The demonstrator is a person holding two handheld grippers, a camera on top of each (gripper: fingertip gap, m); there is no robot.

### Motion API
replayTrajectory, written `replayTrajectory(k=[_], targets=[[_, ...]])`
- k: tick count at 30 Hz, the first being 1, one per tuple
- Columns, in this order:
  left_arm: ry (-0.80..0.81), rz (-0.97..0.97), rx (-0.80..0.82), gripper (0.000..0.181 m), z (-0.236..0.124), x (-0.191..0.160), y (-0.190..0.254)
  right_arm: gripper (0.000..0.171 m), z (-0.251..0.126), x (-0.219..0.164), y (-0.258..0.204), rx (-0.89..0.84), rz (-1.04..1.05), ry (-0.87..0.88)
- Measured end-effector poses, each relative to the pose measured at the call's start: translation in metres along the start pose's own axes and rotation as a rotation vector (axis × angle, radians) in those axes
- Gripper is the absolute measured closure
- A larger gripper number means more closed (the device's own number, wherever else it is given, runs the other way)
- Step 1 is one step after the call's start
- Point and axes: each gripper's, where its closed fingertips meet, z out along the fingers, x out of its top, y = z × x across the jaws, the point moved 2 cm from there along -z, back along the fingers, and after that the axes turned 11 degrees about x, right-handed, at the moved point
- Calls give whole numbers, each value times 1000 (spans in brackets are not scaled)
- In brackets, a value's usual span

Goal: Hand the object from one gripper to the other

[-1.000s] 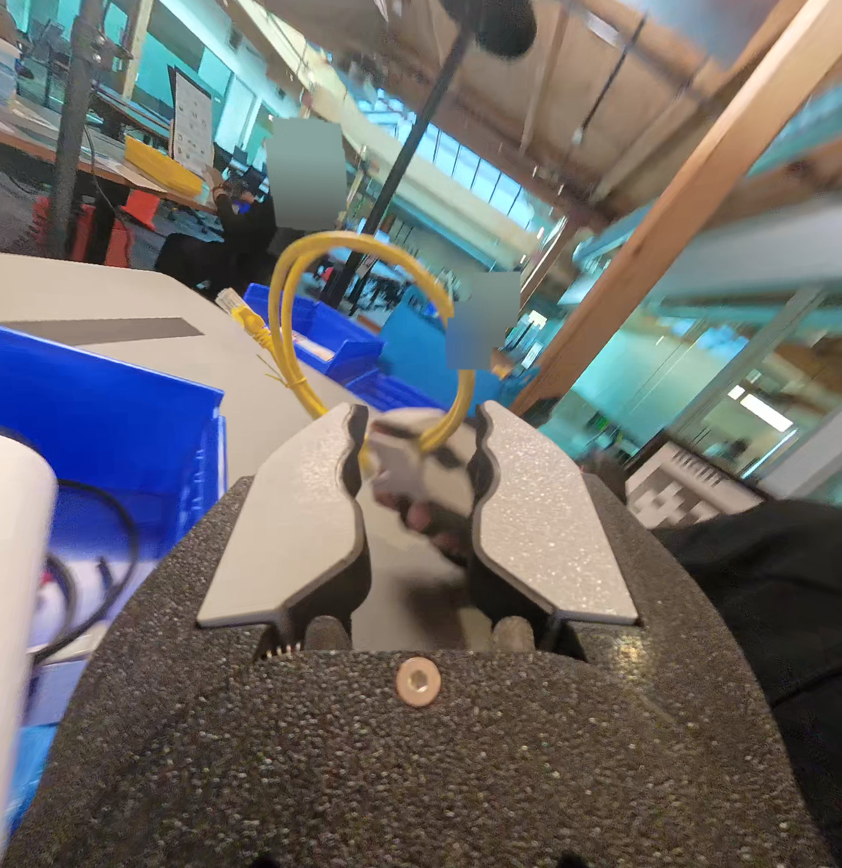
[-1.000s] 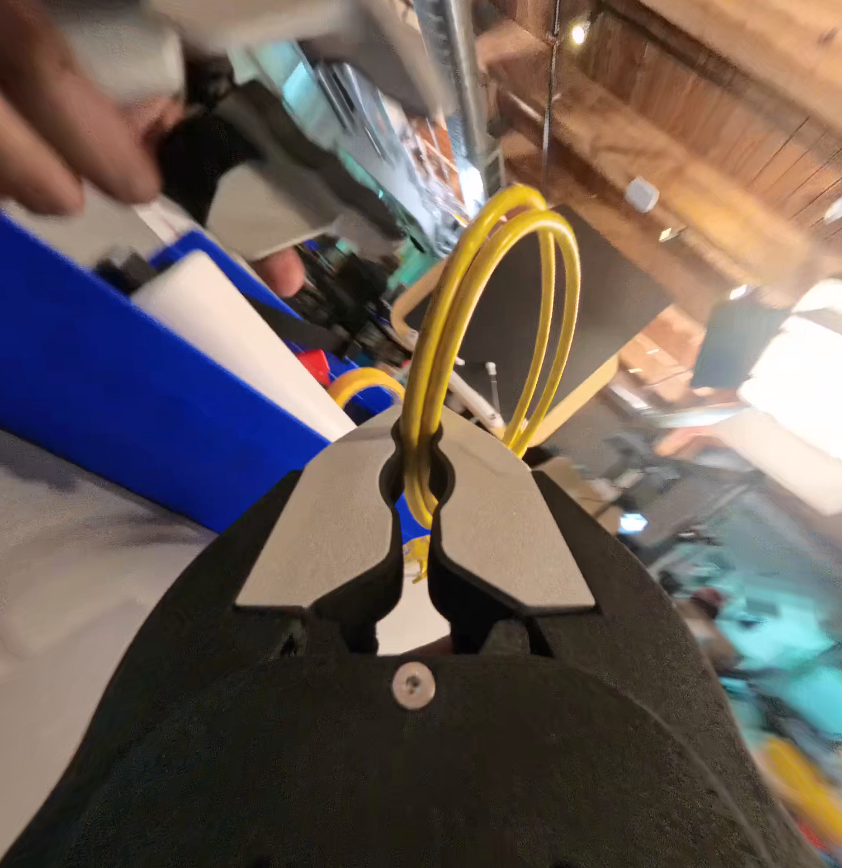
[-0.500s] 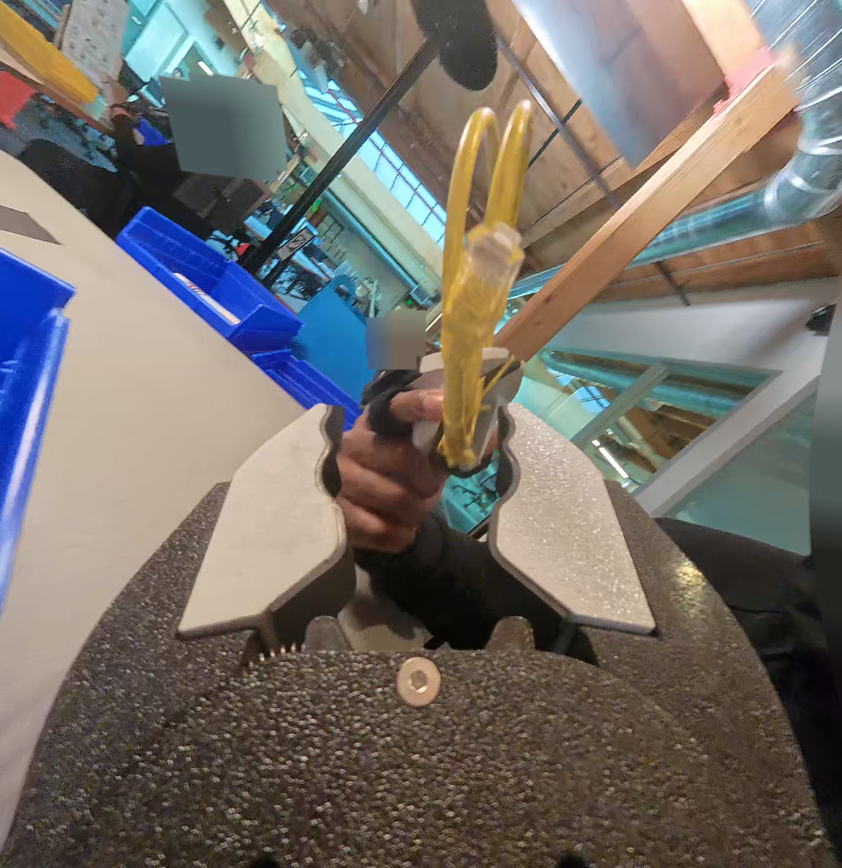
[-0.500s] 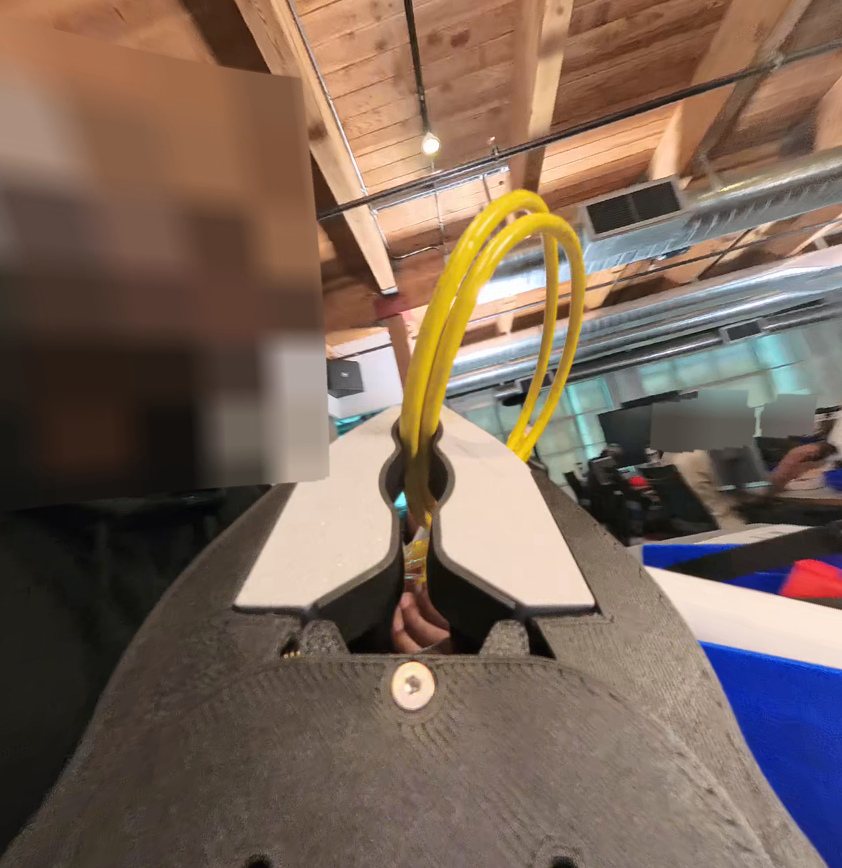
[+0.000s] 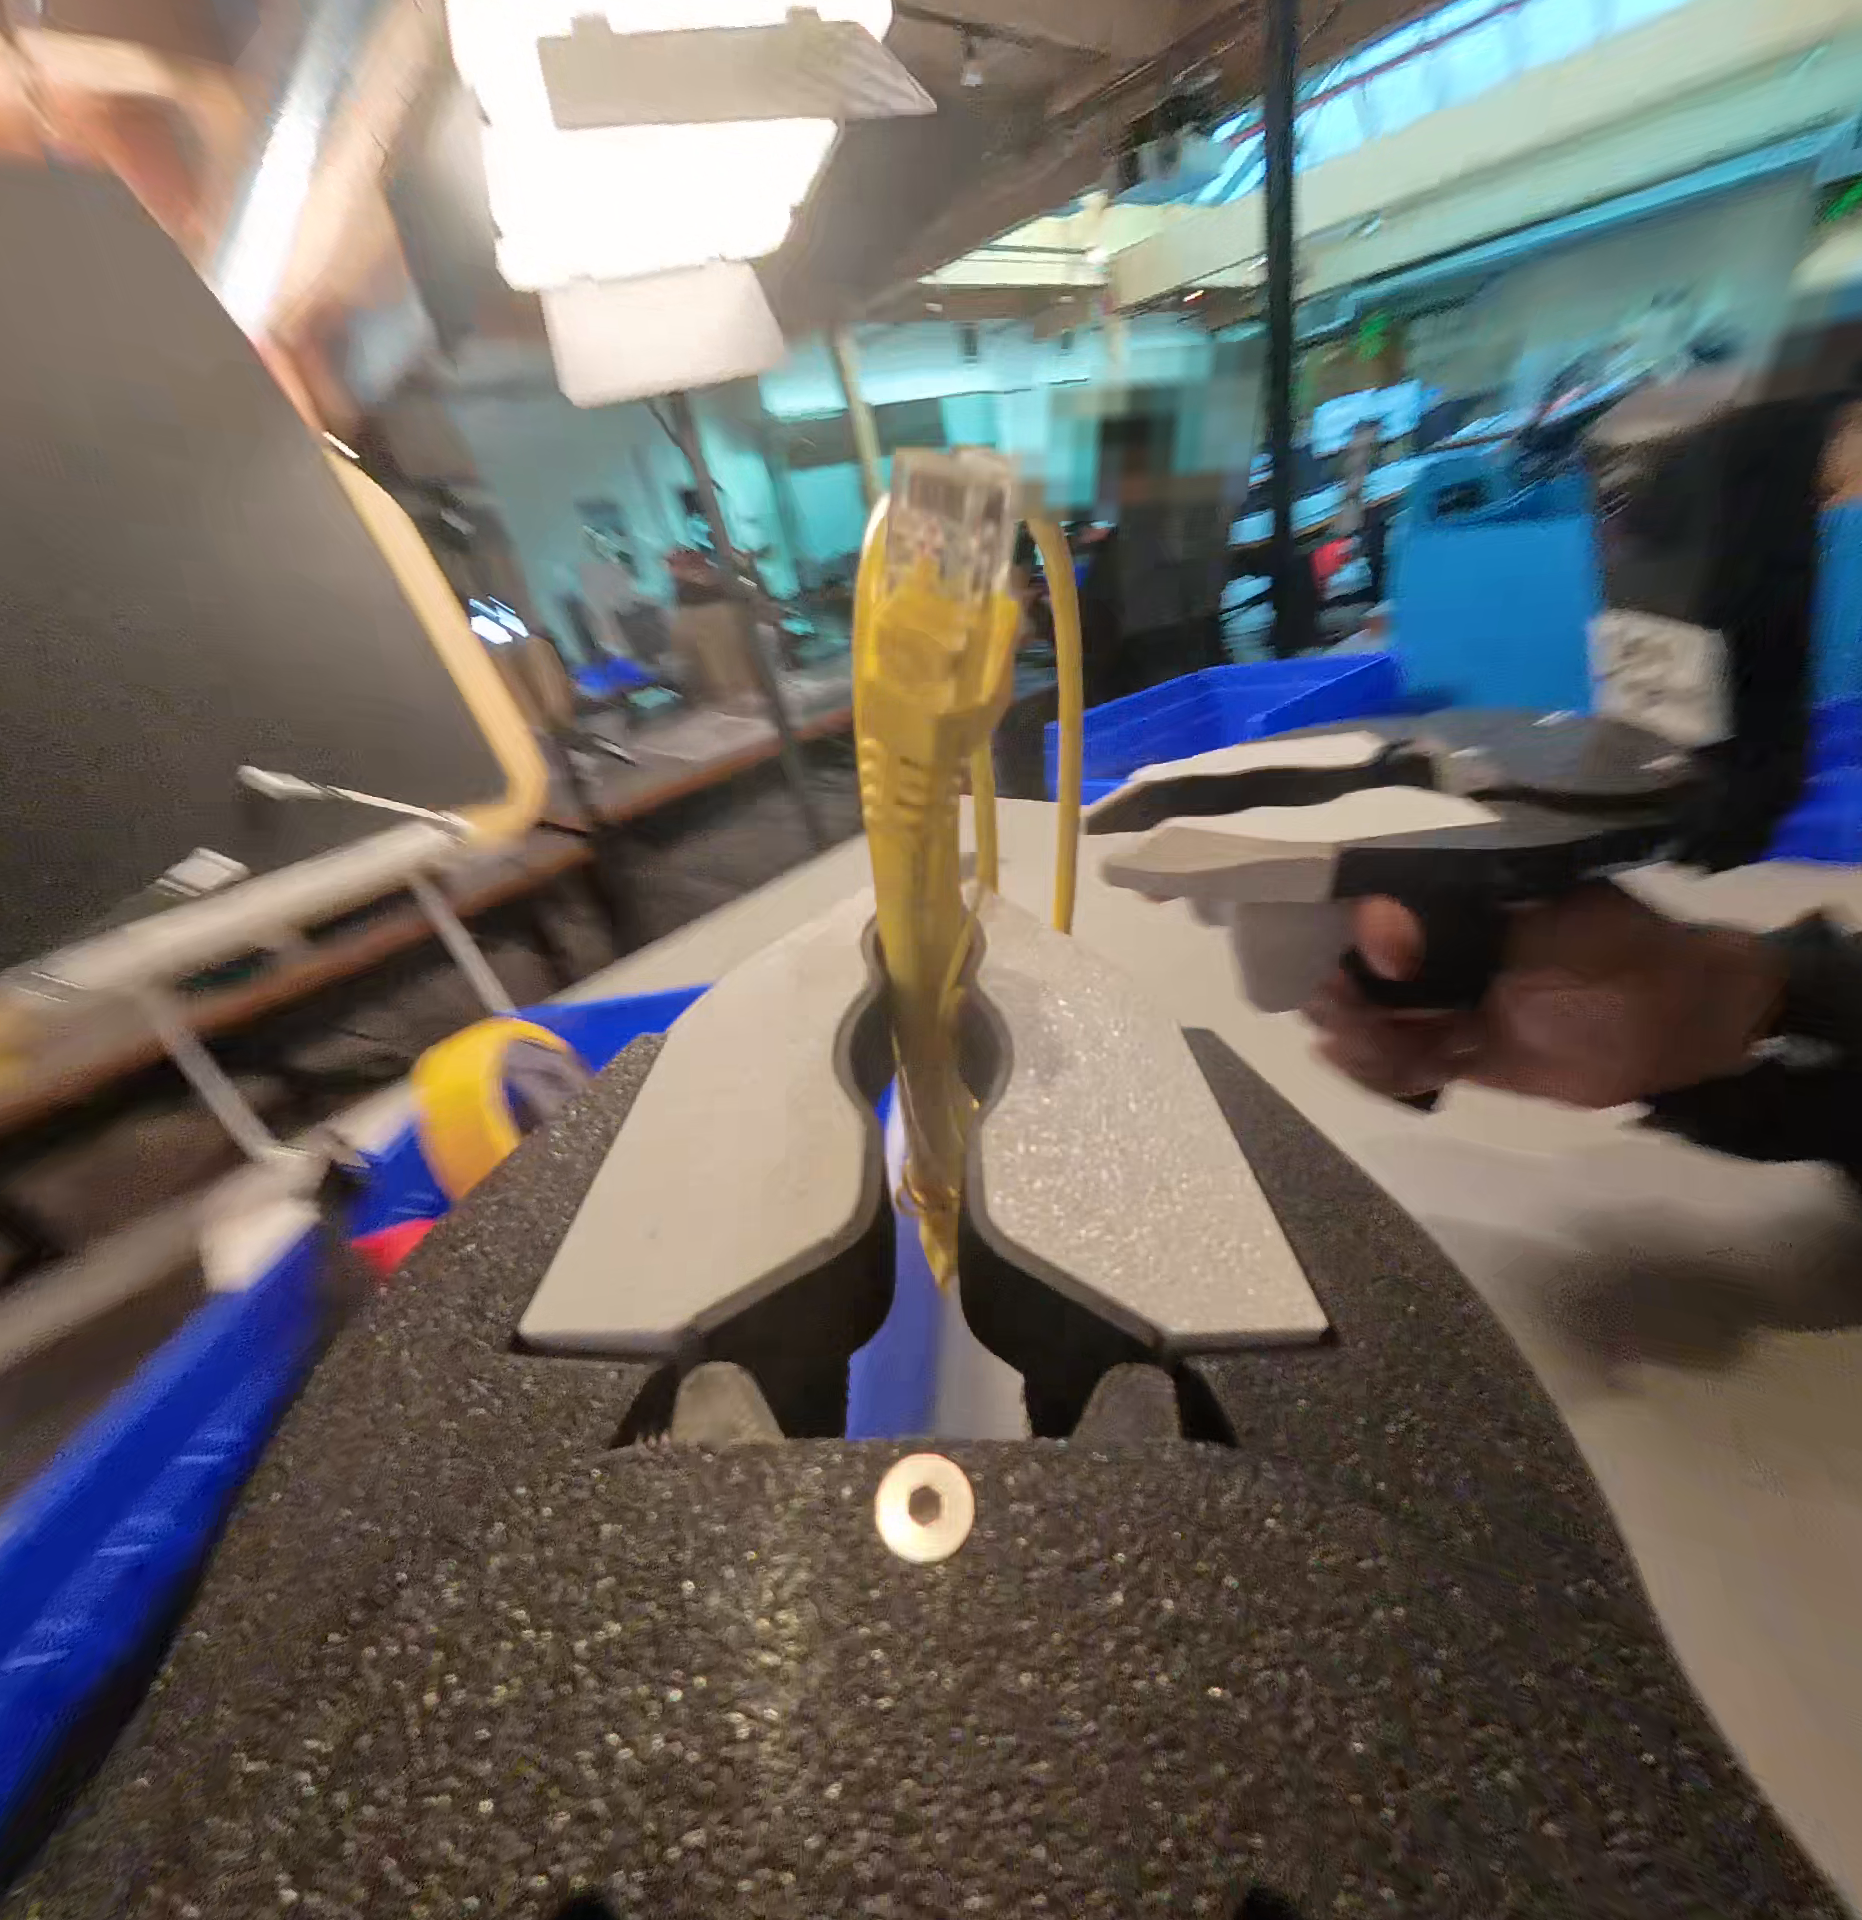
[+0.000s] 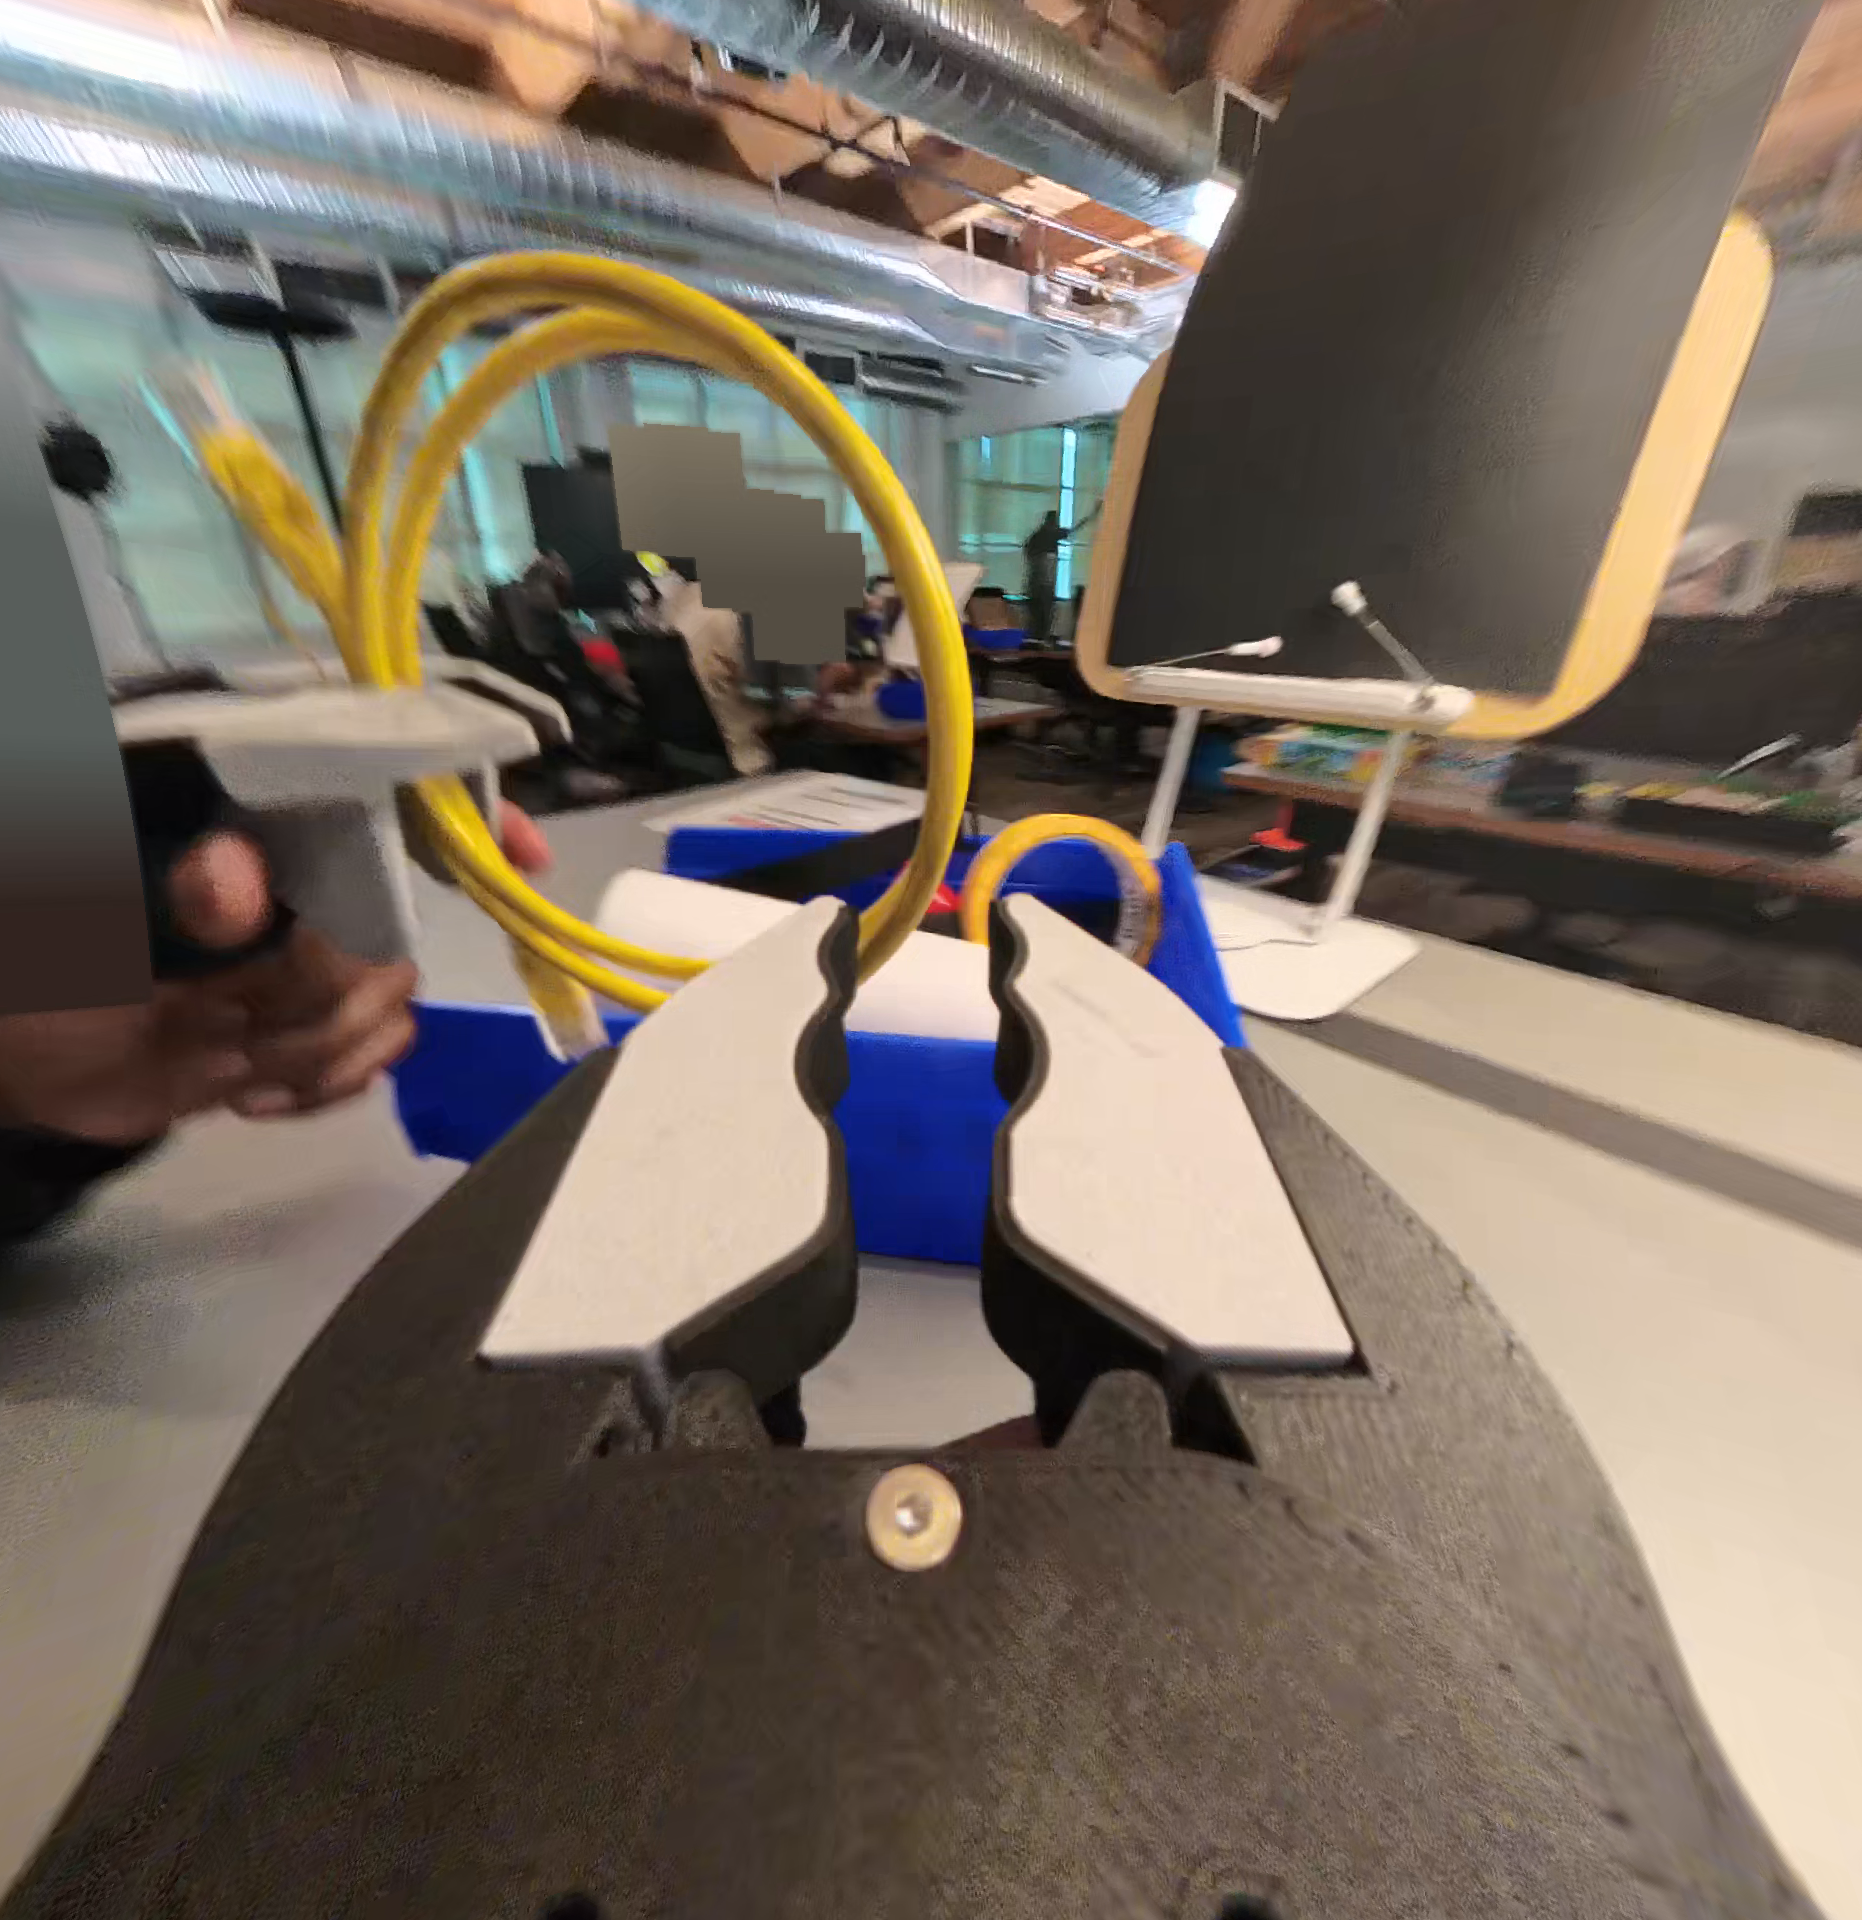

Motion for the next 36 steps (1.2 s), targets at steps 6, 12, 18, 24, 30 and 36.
replayTrajectory(k=[6, 12, 18, 24, 30, 36], targets=[[113, 361, 153, 174, -5, 7, 1, 146, 6, -10, -23, -99, -418, -155], [251, 683, 309, 174, -13, 15, 5, 145, 4, -9, -56, 69, -244, -81], [276, 1006, 403, 173, -8, 8, -4, 133, 4, 1, -83, 310, 138, 57], [396, 1290, 283, 174, -6, -12, 13, 115, 7, 19, -81, 566, 697, 229], [375, 1377, 186, 174, -2, -31, 17, 157, 12, 4, -67, 523, 807, 187], [73, 1169, -44, 137, 3, -59, 5, 165, 9, 6, -71, 438, 380, 42]])
